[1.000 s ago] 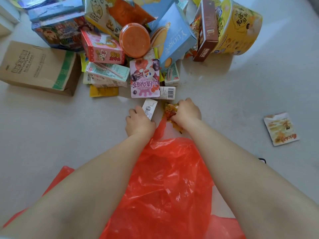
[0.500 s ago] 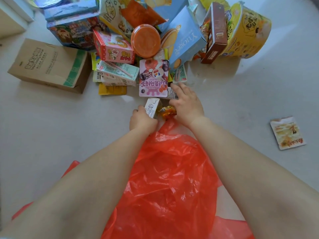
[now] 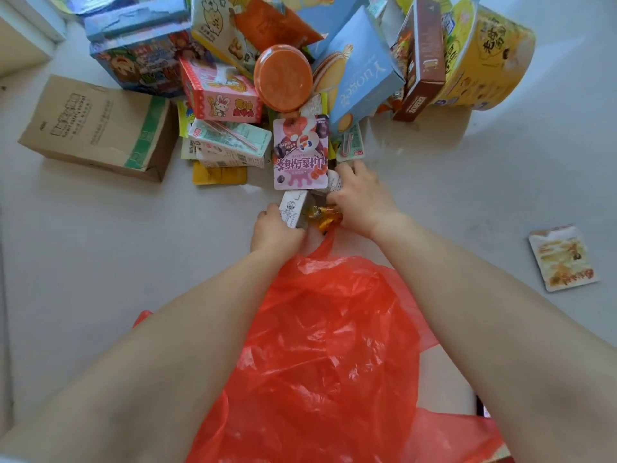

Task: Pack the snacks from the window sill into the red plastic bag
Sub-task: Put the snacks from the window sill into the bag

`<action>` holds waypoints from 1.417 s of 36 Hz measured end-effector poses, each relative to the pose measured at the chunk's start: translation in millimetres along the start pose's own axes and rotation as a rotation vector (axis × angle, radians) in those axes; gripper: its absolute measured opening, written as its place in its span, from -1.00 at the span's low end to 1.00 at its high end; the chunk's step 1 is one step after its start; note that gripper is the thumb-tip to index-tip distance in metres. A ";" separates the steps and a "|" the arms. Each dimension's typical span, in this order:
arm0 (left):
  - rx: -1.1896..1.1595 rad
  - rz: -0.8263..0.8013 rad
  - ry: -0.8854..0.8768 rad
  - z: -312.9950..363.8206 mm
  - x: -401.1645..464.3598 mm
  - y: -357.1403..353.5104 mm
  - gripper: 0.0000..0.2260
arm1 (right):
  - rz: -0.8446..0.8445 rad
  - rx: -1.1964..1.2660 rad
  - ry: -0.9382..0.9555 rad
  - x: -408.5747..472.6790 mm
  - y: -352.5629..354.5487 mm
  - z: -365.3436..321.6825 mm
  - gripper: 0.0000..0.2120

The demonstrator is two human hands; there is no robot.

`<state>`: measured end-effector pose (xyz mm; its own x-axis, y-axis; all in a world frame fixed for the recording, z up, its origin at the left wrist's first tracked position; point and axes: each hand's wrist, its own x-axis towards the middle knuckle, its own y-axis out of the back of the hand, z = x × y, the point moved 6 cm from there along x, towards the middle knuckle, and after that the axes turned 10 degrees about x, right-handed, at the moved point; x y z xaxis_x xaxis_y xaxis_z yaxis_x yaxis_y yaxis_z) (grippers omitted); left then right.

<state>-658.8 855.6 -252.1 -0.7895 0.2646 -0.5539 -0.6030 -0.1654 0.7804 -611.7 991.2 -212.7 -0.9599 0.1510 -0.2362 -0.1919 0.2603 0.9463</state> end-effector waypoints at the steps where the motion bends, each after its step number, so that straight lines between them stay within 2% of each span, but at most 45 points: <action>1: -0.025 -0.009 -0.003 -2.5 0.4 4.5 -0.55 | 0.004 0.004 -0.009 -3.1 2.4 1.9 -0.81; 5: -0.087 0.003 -0.004 -12.2 -5.3 28.5 -0.58 | -0.018 0.041 -0.090 -22.0 14.0 14.2 -0.71; 8: -0.214 0.042 -0.024 -14.8 -15.3 48.3 -0.59 | -0.063 0.228 -0.278 -42.9 24.6 23.7 -0.63; 10: -0.264 0.082 -0.072 -12.9 -25.0 61.7 -0.64 | -0.040 0.411 -0.391 -58.6 32.7 26.0 -0.71; 12: -0.272 0.141 -0.121 -11.5 -35.6 75.2 -0.67 | 0.009 0.559 -0.467 -73.7 40.1 27.6 -0.90; 13: -0.296 0.170 -0.140 -11.3 -41.4 81.8 -0.67 | 0.025 0.652 -0.503 -82.0 42.8 28.0 -0.93; 15: -0.364 0.206 -0.168 -11.4 -53.9 92.4 -0.68 | 0.062 0.860 -0.573 -98.7 46.7 26.8 -0.87; 20: -0.565 0.247 -0.236 -16.9 -89.2 110.4 -0.68 | 0.233 1.241 -0.588 -133.1 61.8 10.1 -0.84; 23: -0.676 0.206 -0.303 -20.2 -108.7 113.5 -0.65 | 0.319 1.408 -0.596 -146.6 67.1 -1.7 -0.90; 25: -0.687 0.149 -0.366 -26.3 -123.7 110.6 -0.64 | 0.355 1.433 -0.578 -154.8 67.0 -13.7 -0.87; 28: -0.493 0.093 -0.463 -38.4 -140.4 98.3 -0.60 | 0.320 1.368 -0.520 -164.1 59.0 -36.7 -0.90; 33: -0.130 0.027 -0.517 -66.7 -152.8 67.8 -0.61 | 0.274 1.185 -0.437 -173.5 30.0 -79.2 -0.91; 36: 0.051 -0.011 -0.536 -81.6 -162.9 50.1 -0.66 | 0.218 0.946 -0.434 -181.5 11.5 -102.1 -0.72; 39: 0.259 -0.054 -0.568 -97.9 -173.8 34.7 -0.73 | 0.181 0.724 -0.426 -193.4 -3.6 -119.9 -0.62; 44: 0.846 -0.061 -0.722 -125.9 -184.0 9.3 -0.66 | 0.077 0.317 -0.305 -200.3 -26.0 -131.5 -0.67; 47: 1.109 -0.089 -0.751 -145.9 -182.2 -2.5 -0.68 | 0.014 0.133 -0.351 -206.3 -35.8 -124.3 -0.69; 51: 1.316 -0.132 -0.739 -169.7 -181.4 -8.0 -0.69 | -0.045 0.080 -0.426 -217.4 -32.4 -114.7 -0.64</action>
<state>-530.2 647.7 -207.1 -0.2649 0.6787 -0.6850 0.1825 0.7328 0.6555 -420.3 840.5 -166.7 -0.7778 0.5132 -0.3628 -0.1994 0.3459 0.9168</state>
